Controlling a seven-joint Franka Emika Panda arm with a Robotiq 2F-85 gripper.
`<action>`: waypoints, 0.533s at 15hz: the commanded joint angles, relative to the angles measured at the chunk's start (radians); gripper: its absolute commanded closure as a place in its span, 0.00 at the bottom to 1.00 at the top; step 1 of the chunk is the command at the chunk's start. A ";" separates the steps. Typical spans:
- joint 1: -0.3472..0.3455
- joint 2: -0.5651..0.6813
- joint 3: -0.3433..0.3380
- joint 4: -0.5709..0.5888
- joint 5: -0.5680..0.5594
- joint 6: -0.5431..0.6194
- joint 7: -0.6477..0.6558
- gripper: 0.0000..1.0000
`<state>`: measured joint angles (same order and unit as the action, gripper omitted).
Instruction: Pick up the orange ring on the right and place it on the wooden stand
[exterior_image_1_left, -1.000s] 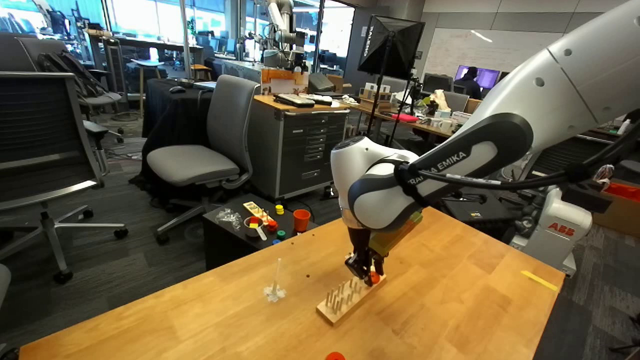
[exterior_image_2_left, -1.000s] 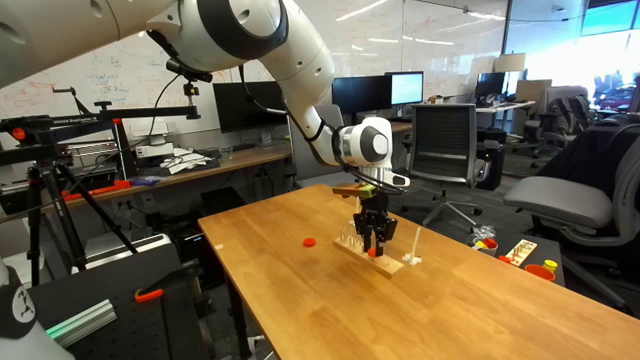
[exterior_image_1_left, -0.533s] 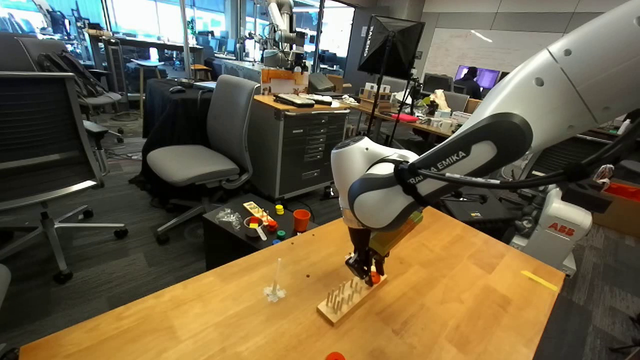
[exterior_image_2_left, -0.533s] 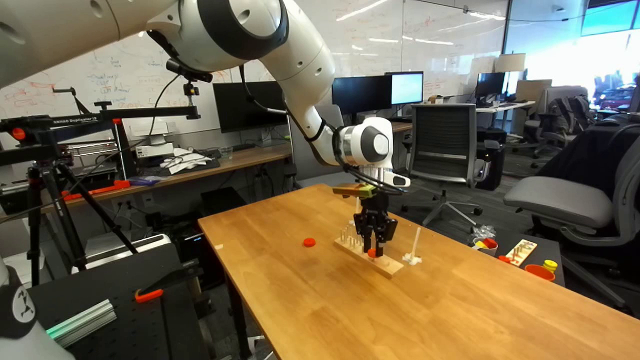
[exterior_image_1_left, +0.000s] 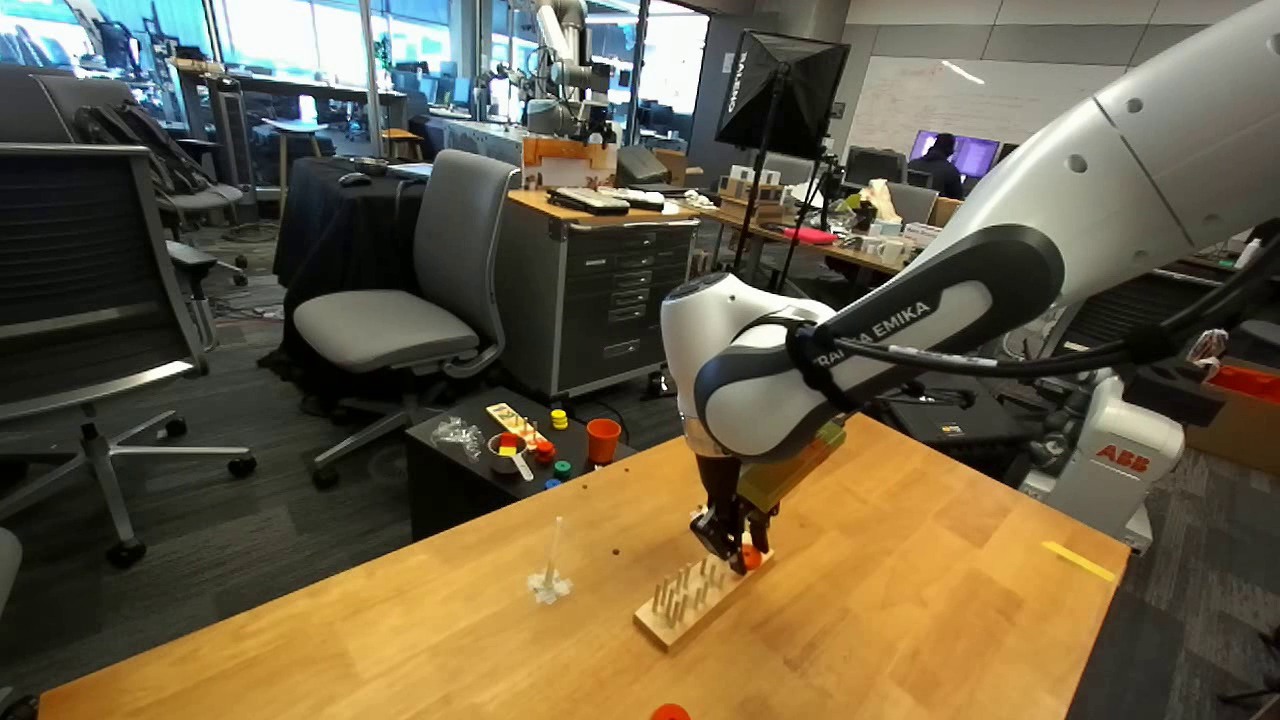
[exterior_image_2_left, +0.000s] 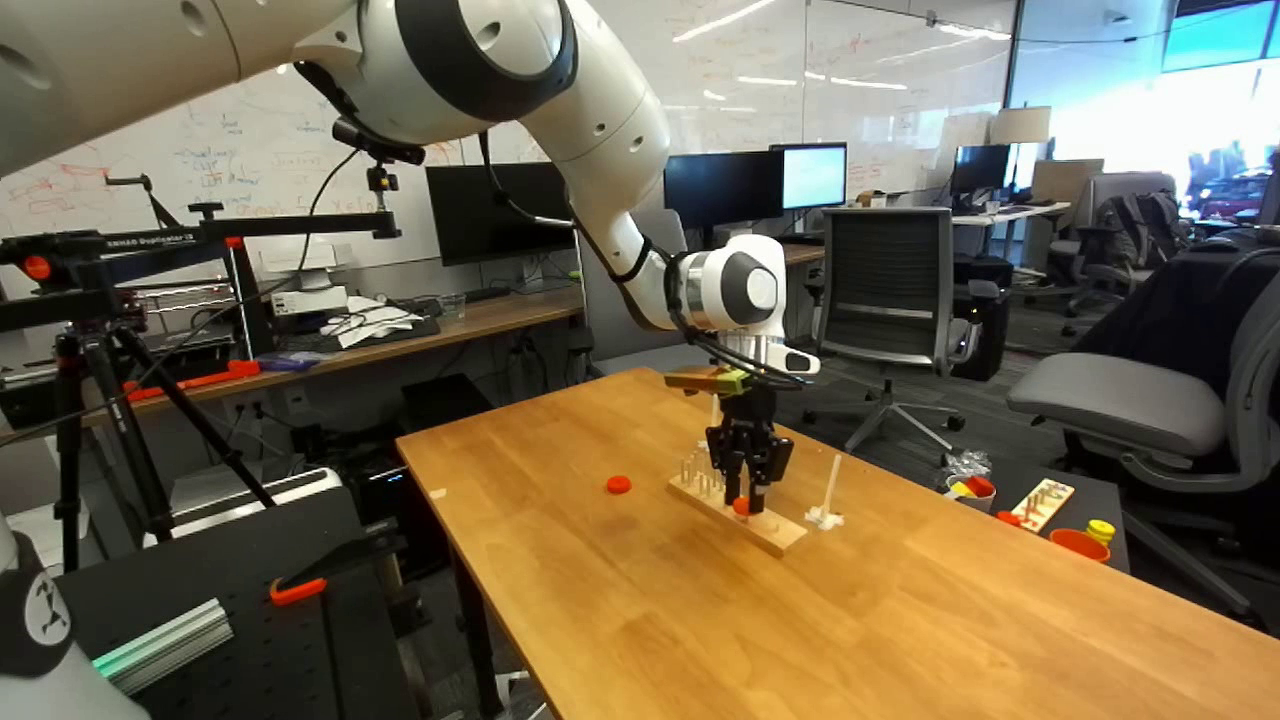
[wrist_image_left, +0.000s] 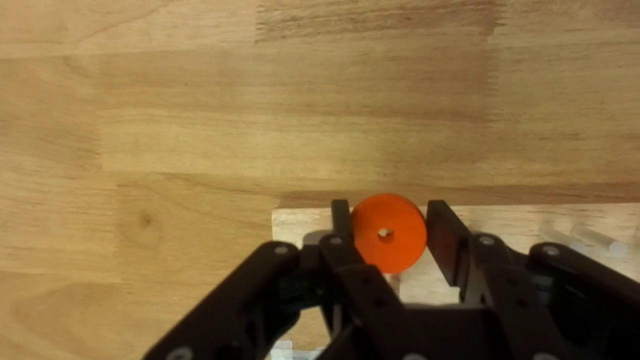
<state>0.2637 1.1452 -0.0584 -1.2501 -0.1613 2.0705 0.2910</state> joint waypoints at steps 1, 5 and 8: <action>-0.009 0.028 0.010 0.048 0.020 -0.035 0.006 0.83; -0.012 0.031 0.010 0.048 0.028 -0.039 0.006 0.83; -0.016 0.033 0.009 0.047 0.033 -0.043 0.007 0.83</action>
<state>0.2611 1.1461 -0.0584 -1.2476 -0.1455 2.0619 0.2916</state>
